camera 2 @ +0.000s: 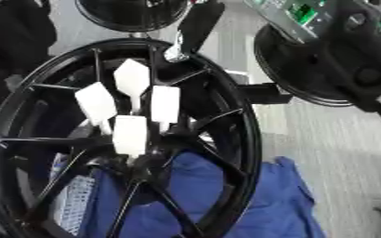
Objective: Pull the pin out of the wheel hub.
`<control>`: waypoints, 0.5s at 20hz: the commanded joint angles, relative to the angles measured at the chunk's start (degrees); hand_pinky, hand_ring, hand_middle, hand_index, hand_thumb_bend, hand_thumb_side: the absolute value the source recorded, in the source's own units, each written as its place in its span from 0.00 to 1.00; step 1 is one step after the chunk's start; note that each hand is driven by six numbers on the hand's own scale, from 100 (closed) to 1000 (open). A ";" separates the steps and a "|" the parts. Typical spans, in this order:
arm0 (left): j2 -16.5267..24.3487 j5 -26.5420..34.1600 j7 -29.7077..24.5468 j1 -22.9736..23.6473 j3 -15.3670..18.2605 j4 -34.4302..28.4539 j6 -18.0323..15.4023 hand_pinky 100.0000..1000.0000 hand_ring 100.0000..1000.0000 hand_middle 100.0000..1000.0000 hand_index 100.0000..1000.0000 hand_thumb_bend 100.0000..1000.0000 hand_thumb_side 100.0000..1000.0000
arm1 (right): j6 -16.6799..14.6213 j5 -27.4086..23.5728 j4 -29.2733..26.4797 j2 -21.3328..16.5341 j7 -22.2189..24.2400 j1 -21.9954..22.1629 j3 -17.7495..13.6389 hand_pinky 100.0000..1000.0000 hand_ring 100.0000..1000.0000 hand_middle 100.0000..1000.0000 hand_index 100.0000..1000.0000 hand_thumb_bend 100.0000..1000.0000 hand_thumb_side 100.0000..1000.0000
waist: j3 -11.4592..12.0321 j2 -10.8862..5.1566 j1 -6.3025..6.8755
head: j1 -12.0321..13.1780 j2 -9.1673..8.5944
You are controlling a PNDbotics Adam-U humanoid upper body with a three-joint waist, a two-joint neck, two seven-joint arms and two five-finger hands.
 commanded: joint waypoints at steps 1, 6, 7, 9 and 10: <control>1.73 0.15 -0.17 -1.09 0.23 -0.95 -0.35 0.76 0.58 0.57 0.79 0.02 0.37 | -0.91 -1.29 -2.44 -0.90 -0.05 -1.54 -0.11 0.92 0.81 0.75 0.82 0.21 0.25 | 0.50 -0.83 0.20 | -1.35 -0.65; 1.64 0.26 0.16 -1.38 0.50 -0.95 -0.33 0.76 0.58 0.57 0.79 0.02 0.37 | -1.43 -2.20 -4.04 -0.78 -0.38 -1.74 0.30 0.91 0.81 0.75 0.82 0.21 0.22 | 1.69 -0.56 -0.24 | -3.19 -1.32; 1.63 0.25 0.31 -1.37 0.59 -0.95 -0.33 0.76 0.58 0.57 0.79 0.02 0.37 | -1.50 -2.38 -4.33 -0.81 -0.48 -1.72 0.37 0.91 0.81 0.75 0.82 0.21 0.22 | 1.82 -0.50 -0.27 | -3.37 -1.34; 1.60 0.24 0.42 -1.42 0.58 -0.95 -0.31 0.76 0.58 0.57 0.79 0.02 0.37 | -1.63 -2.72 -4.87 -0.80 -0.57 -1.72 0.56 0.91 0.81 0.75 0.82 0.22 0.21 | 2.05 -0.34 -0.35 | -3.68 -1.34; 1.56 0.23 0.38 -1.48 0.52 -0.95 -0.30 0.76 0.58 0.57 0.79 0.02 0.37 | -1.68 -2.89 -5.12 -0.78 -0.53 -1.75 0.68 0.91 0.81 0.75 0.82 0.21 0.21 | 2.16 -0.28 -0.41 | -3.86 -1.36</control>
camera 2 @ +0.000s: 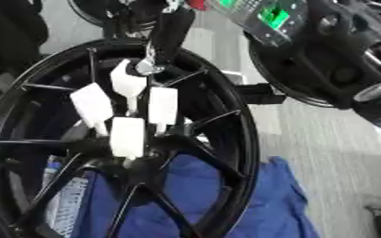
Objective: Pull the pin out of the wheel hub.
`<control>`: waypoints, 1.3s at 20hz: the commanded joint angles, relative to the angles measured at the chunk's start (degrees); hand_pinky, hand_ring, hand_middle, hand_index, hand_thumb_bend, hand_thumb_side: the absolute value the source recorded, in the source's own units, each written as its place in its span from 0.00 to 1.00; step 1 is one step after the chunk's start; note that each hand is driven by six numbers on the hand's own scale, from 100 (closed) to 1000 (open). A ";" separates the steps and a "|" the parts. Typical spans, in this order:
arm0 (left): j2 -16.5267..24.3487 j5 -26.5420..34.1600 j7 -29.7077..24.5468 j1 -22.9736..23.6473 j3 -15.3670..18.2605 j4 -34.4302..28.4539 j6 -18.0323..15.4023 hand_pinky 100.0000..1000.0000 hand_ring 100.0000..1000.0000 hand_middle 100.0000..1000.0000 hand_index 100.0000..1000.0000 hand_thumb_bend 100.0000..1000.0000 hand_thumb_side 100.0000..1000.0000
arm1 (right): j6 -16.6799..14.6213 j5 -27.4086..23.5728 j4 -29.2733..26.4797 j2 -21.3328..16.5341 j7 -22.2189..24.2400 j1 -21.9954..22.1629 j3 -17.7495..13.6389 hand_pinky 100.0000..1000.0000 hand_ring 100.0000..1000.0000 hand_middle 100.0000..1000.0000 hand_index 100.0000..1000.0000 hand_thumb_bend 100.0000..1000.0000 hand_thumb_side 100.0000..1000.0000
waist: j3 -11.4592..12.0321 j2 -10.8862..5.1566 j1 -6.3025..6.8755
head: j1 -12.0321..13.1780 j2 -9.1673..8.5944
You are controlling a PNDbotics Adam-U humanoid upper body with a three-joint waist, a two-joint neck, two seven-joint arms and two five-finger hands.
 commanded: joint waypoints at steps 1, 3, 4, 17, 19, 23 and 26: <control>1.20 0.04 0.19 -0.91 0.47 -0.95 -0.02 0.76 0.58 0.57 0.79 0.01 0.38 | -0.34 -0.94 -1.57 -0.78 0.02 -1.27 -0.24 0.91 0.81 0.75 0.82 0.22 0.21 | 0.22 -0.74 0.37 | -0.79 -0.81; 1.13 0.01 0.14 -1.03 0.46 -0.95 -0.02 0.76 0.58 0.57 0.79 0.02 0.37 | -0.36 -1.45 -2.05 -0.82 0.26 -1.29 -0.04 0.91 0.81 0.75 0.82 0.22 0.20 | 0.45 -0.60 0.26 | -1.18 -0.79; 1.11 -0.01 0.15 -1.05 0.47 -0.95 -0.02 0.76 0.58 0.57 0.79 0.02 0.37 | -0.36 -1.72 -2.22 -0.86 0.42 -1.27 0.05 0.91 0.81 0.75 0.82 0.21 0.20 | 0.55 -0.53 0.21 | -1.34 -0.73; 1.05 -0.18 0.21 -1.47 0.46 -0.95 0.00 0.76 0.57 0.57 0.79 0.02 0.38 | -1.86 -3.18 -2.80 -2.06 2.82 -0.33 0.34 0.91 0.83 0.76 0.84 0.28 0.00 | 1.65 0.77 -0.59 | -2.35 -1.20; 1.00 -0.20 0.18 -1.50 0.43 -0.95 0.00 0.76 0.57 0.57 0.79 0.02 0.38 | -2.46 -3.12 -2.92 -2.14 3.25 -0.26 0.46 0.91 0.83 0.77 0.84 0.29 0.00 | 1.75 1.02 -0.66 | -2.34 -1.33; 0.93 -0.26 0.16 -1.59 0.40 -0.95 0.01 0.76 0.57 0.57 0.79 0.02 0.38 | -3.18 -3.03 -2.84 -2.20 3.96 -0.21 0.56 0.91 0.84 0.77 0.84 0.29 0.00 | 1.84 1.44 -0.82 | -2.31 -1.42; 0.85 -0.32 0.16 -1.58 0.38 -0.95 0.03 0.76 0.57 0.57 0.79 0.01 0.38 | -3.30 -2.93 -2.65 -2.16 4.01 -0.17 0.48 0.91 0.84 0.77 0.84 0.29 0.00 | 1.89 1.67 -0.88 | -2.30 -1.54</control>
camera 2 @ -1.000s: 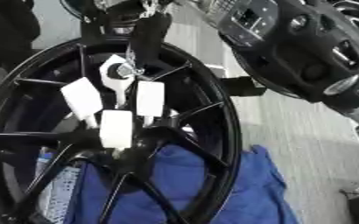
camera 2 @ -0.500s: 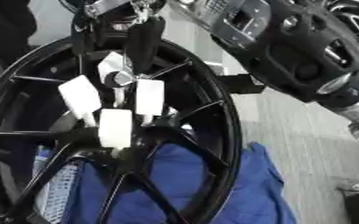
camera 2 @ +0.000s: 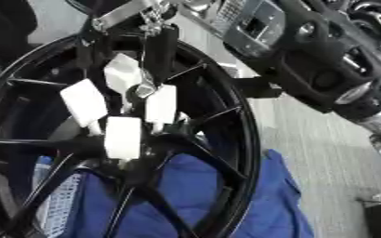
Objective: Pull the pin out of the wheel hub.
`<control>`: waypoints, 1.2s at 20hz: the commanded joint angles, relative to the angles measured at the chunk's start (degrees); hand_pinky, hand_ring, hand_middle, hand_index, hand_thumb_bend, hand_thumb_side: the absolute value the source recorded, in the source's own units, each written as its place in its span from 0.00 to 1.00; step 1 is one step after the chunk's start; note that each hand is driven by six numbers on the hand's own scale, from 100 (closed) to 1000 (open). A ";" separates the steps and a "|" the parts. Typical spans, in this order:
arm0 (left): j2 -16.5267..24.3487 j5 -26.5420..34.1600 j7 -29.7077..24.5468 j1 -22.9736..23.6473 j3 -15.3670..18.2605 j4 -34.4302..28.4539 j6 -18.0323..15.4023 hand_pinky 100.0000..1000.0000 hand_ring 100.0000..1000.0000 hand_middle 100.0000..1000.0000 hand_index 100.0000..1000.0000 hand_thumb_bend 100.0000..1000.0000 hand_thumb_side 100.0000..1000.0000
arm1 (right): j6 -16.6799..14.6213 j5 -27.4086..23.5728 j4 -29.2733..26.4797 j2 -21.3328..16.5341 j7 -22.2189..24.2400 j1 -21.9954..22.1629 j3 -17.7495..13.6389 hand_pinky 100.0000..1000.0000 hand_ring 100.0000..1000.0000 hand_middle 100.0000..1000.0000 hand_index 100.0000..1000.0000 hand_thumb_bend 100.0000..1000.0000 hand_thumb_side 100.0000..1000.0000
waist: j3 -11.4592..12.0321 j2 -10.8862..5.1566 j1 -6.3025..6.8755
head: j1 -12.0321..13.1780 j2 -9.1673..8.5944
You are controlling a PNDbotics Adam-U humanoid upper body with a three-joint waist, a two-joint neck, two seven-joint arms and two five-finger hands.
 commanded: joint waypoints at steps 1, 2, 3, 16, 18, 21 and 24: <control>0.83 -0.33 0.04 -0.64 0.37 -0.95 -0.05 0.76 0.57 0.57 0.79 0.02 0.38 | -0.37 0.04 -0.49 -1.48 0.11 -0.73 -0.57 0.91 0.83 0.77 0.84 0.28 0.00 | 0.06 -0.83 0.52 | -0.15 -0.87; 0.81 -0.37 0.05 -0.64 0.39 -0.95 -0.04 0.76 0.57 0.57 0.79 0.02 0.38 | -0.42 0.03 -0.43 -1.45 0.10 -0.70 -0.56 0.91 0.83 0.76 0.84 0.28 0.00 | 0.08 -0.77 0.49 | -0.14 -0.89; 0.80 -0.40 0.08 -0.64 0.41 -0.95 -0.04 0.76 0.57 0.57 0.79 0.02 0.38 | -0.48 0.01 -0.39 -1.44 0.09 -0.69 -0.53 0.91 0.83 0.76 0.84 0.28 0.00 | 0.09 -0.72 0.45 | -0.13 -0.92; 0.35 -0.73 -0.11 -0.63 0.30 -0.95 0.00 0.76 0.57 0.57 0.79 0.01 0.39 | -1.51 1.17 1.08 -1.64 0.14 0.05 -0.69 0.91 0.83 0.75 0.83 0.24 0.00 | 0.41 0.18 -0.15 | -0.55 -2.27; 0.30 -0.80 -0.12 -0.63 0.31 -0.95 0.00 0.76 0.57 0.57 0.79 0.01 0.40 | -1.70 1.37 1.37 -1.82 0.15 0.29 -0.77 0.91 0.83 0.75 0.82 0.24 0.00 | 0.45 0.37 -0.22 | -0.54 -2.49; 0.21 -0.89 -0.12 -0.59 0.31 -0.95 0.02 0.76 0.57 0.57 0.79 0.02 0.40 | -2.05 1.65 1.77 -2.14 0.16 0.62 -0.90 0.91 0.83 0.75 0.82 0.24 0.00 | 0.47 0.66 -0.30 | -0.49 -2.83; 0.10 -0.89 -0.17 -0.56 0.27 -0.95 0.03 0.76 0.57 0.57 0.79 0.01 0.40 | -2.40 2.02 2.19 -2.31 0.16 0.71 -1.10 0.91 0.83 0.75 0.82 0.23 0.00 | 0.43 0.96 -0.33 | -0.39 -3.17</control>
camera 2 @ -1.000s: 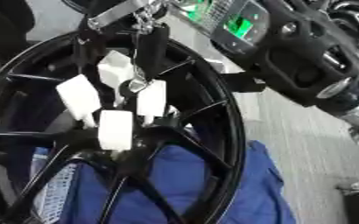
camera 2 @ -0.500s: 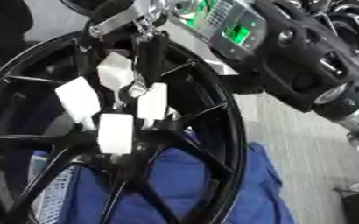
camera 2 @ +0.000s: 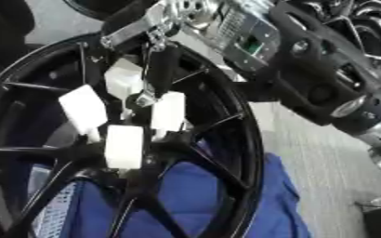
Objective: Pull the pin out of the wheel hub.
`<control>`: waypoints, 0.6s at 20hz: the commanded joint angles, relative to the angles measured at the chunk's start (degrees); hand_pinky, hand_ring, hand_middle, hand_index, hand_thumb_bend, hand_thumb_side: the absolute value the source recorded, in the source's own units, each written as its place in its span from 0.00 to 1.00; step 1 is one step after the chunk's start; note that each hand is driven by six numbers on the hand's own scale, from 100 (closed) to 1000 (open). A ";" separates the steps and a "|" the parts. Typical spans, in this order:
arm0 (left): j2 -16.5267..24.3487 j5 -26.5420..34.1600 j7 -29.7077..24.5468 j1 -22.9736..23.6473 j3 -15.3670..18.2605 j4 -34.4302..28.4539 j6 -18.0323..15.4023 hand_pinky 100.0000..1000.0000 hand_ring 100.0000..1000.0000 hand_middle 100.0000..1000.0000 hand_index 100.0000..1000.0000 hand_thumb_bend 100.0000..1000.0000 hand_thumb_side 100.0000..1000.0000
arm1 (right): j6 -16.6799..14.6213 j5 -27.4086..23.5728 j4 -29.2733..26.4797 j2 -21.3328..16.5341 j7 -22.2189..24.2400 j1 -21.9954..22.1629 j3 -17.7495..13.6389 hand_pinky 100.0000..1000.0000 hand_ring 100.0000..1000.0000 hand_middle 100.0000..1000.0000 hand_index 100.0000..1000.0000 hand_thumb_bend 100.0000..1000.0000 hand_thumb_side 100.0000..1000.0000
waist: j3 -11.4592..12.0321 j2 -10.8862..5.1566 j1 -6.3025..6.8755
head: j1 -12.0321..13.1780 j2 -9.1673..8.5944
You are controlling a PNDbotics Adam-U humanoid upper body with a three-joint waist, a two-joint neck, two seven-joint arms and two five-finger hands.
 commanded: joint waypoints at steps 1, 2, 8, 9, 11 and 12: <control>0.60 -0.44 -0.14 -0.54 0.30 -0.95 0.03 0.76 0.57 0.57 0.79 0.01 0.40 | -0.59 0.86 0.46 -2.06 0.07 -0.73 -1.07 0.91 0.83 0.75 0.82 0.23 0.00 | -0.04 -0.78 0.65 | -0.08 -0.94; 0.57 -0.46 -0.13 -0.53 0.30 -0.95 0.05 0.76 0.57 0.57 0.79 0.01 0.40 | -0.69 0.96 0.59 -2.09 0.07 -0.74 -1.10 0.92 0.83 0.75 0.82 0.23 0.00 | -0.06 -0.70 0.66 | -0.06 -0.98; 0.38 -0.62 -0.30 -0.46 0.20 -0.95 0.12 0.76 0.57 0.57 0.79 0.01 0.40 | -0.94 0.98 1.10 -1.81 0.07 -1.28 -0.84 0.91 0.83 0.74 0.81 0.23 0.00 | -0.34 -0.41 0.75 | 0.08 -0.89; 0.41 -0.66 -0.36 -0.49 0.18 -0.95 0.10 0.76 0.57 0.57 0.79 0.01 0.40 | -0.96 1.00 1.26 -1.88 0.07 -1.29 -0.72 0.92 0.83 0.75 0.81 0.23 0.00 | -0.38 -0.39 0.71 | 0.09 -0.92; 0.44 -0.71 -0.36 -0.47 0.25 -0.95 0.08 0.76 0.57 0.57 0.79 0.01 0.41 | -1.10 1.22 1.79 -2.15 0.07 -1.12 -0.47 0.92 0.84 0.77 0.83 0.28 0.00 | -0.43 -0.34 0.63 | 0.15 -1.03; 0.43 -0.72 -0.33 -0.43 0.28 -0.95 0.09 0.76 0.57 0.57 0.79 0.01 0.41 | -1.28 1.42 2.06 -2.27 0.07 -1.04 -0.42 0.92 0.84 0.78 0.84 0.29 0.00 | -0.46 -0.33 0.60 | 0.19 -1.07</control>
